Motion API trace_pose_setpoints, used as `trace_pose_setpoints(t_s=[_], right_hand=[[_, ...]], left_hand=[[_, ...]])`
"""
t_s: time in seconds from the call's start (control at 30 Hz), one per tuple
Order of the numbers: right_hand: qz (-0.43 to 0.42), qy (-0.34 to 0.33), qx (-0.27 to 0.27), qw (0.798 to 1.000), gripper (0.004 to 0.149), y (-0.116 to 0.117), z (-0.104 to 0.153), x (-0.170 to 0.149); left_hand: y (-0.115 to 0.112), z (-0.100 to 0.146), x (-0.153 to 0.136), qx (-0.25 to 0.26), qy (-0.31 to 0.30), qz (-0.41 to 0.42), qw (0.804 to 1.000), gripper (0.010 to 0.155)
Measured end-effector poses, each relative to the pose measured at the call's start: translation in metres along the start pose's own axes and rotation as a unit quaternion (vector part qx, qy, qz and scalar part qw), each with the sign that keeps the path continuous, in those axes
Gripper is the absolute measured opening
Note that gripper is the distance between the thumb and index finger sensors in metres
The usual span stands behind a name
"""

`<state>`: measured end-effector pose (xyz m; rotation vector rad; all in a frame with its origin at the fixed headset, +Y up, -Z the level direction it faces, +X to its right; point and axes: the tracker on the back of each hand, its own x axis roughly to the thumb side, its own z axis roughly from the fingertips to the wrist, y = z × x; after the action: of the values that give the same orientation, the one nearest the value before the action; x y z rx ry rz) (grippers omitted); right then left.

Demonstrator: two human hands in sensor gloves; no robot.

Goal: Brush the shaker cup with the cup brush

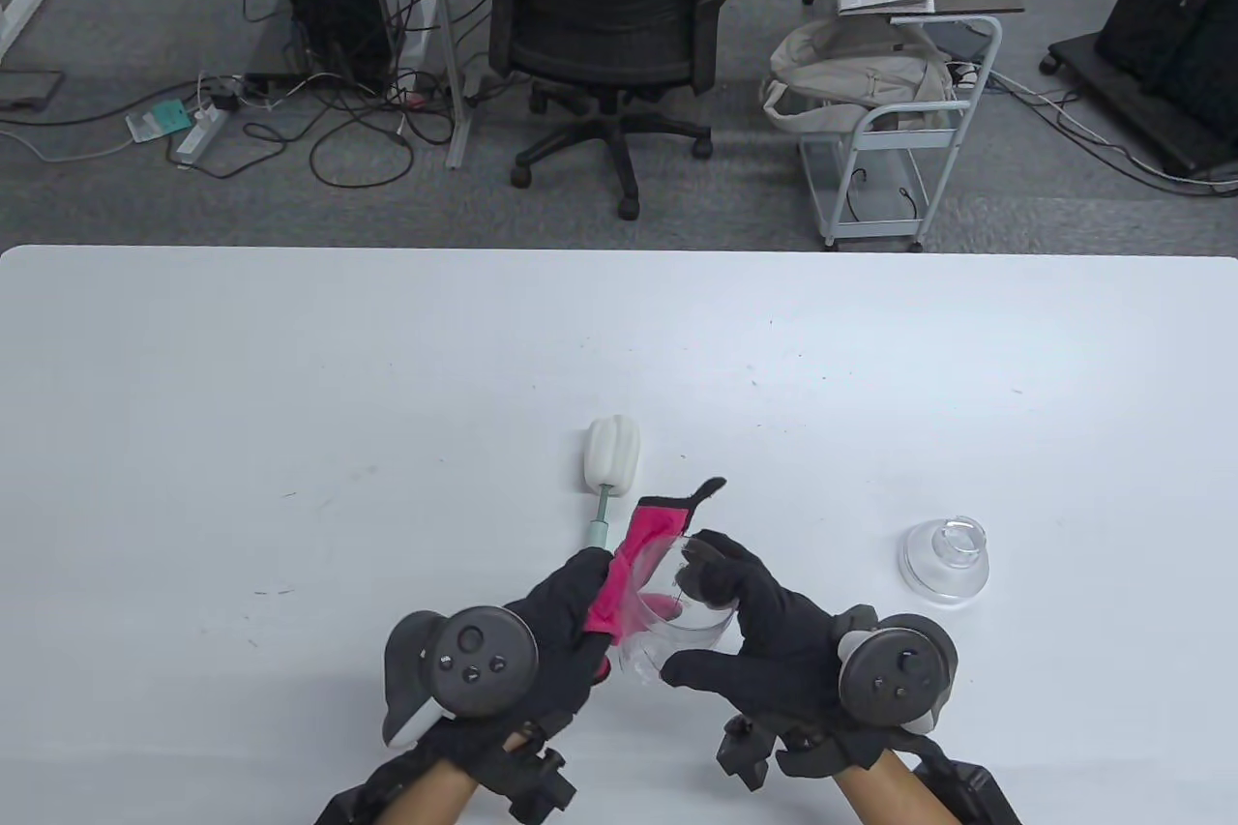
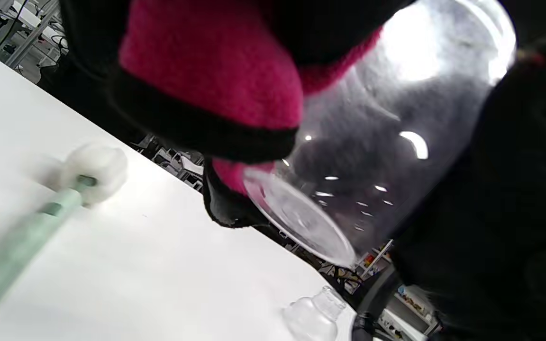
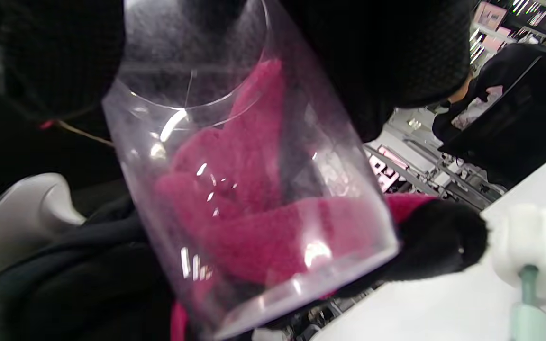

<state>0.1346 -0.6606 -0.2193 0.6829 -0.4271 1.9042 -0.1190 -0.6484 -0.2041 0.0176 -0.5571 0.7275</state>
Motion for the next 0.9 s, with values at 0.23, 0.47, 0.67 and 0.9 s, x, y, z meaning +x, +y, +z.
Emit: trace_pose_setpoints(t_s=[0.23,0.47,0.67,0.9], right_hand=[[-0.018,0.024,-0.026,0.999,0.058,-0.005,0.001,-0.001],[-0.030,0.060,0.020,0.998,0.056,0.006,0.001,-0.002],[-0.069,0.057,0.101,0.991,0.053,0.018,0.000,0.000],[-0.070,0.055,-0.006,0.996,0.042,0.024,0.009,0.009]], left_hand=[[-0.005,0.011,0.002,-0.007,-0.111,0.086,0.990,0.079],[-0.005,0.025,0.024,0.126,-0.126,-0.204,0.963,0.066],[-0.006,0.024,0.013,0.107,-0.084,-0.208,0.969,0.088],[-0.034,0.017,0.018,0.087,-0.139,-0.184,0.969,0.098]])
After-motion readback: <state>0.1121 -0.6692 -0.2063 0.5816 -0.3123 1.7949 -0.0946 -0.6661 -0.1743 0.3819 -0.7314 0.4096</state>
